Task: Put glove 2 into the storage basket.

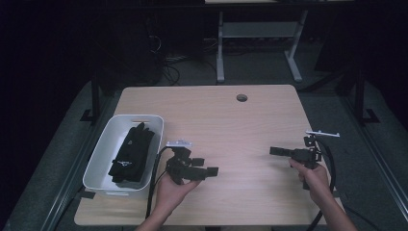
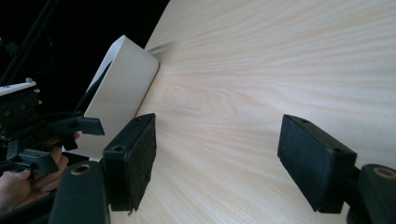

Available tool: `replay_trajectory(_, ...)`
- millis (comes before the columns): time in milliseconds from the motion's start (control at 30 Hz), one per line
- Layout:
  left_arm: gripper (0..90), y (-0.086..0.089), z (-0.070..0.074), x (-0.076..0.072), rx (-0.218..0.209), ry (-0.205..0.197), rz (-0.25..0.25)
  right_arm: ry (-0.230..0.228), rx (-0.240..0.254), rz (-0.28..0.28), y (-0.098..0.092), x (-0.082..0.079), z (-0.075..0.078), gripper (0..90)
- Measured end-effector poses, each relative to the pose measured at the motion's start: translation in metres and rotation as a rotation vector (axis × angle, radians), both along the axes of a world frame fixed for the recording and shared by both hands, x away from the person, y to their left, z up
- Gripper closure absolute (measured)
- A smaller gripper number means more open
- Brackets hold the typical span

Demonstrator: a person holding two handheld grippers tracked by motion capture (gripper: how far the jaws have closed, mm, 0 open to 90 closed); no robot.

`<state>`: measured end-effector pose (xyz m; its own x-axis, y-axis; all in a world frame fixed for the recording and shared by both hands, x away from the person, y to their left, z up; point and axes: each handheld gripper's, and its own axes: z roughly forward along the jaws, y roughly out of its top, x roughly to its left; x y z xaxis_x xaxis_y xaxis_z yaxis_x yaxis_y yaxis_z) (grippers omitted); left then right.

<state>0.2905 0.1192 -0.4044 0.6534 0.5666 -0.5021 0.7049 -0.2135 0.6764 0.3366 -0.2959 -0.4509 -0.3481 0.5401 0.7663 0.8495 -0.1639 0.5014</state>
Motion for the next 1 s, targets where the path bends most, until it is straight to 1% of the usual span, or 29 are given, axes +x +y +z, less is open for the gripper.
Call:
replay_trajectory(33,21.2,0.000,0.000,0.000,0.000,0.000,0.000,0.000,0.000,0.000,0.000,0.000,0.000,27.9)
replay_trajectory(67,21.2,-0.002,-0.003,-0.001,0.005,0.003,-0.006,0.004,-0.004,-0.001,-0.002,-0.003,-0.004,27.7)
replay_trajectory(200,21.2,-0.004,-0.008,-0.003,0.008,-0.002,-0.012,0.008,-0.011,0.008,-0.004,-0.008,-0.011,27.5)
replay_trajectory(300,21.2,-0.006,-0.010,-0.005,0.009,-0.004,-0.013,0.002,-0.003,0.008,-0.005,-0.012,-0.015,27.5)
replay_trajectory(500,21.2,-0.007,-0.013,-0.007,0.000,-0.012,-0.014,-0.009,0.000,0.008,-0.008,-0.020,-0.018,27.5)
replay_trajectory(533,21.2,-0.007,-0.014,-0.007,0.003,-0.013,-0.018,-0.002,0.001,0.008,-0.009,-0.021,-0.018,27.5)
replay_trajectory(633,21.2,-0.009,-0.016,-0.009,0.014,-0.020,-0.029,-0.002,0.006,0.006,-0.010,-0.024,-0.020,27.4)
replay_trajectory(767,20.9,-0.011,-0.019,-0.012,0.015,-0.018,-0.041,-0.008,0.000,0.008,-0.011,-0.029,-0.021,27.3)
replay_trajectory(833,20.8,-0.012,-0.019,-0.013,0.014,-0.018,-0.043,-0.003,-0.001,0.007,-0.011,-0.030,-0.022,27.2)
replay_trajectory(967,20.8,-0.011,-0.021,-0.014,0.011,-0.020,-0.044,-0.004,0.003,0.009,-0.011,-0.035,-0.026,27.2)
replay_trajectory(1000,20.8,-0.011,-0.020,-0.015,0.013,-0.026,-0.045,-0.009,0.005,0.009,-0.011,-0.036,-0.028,27.2)
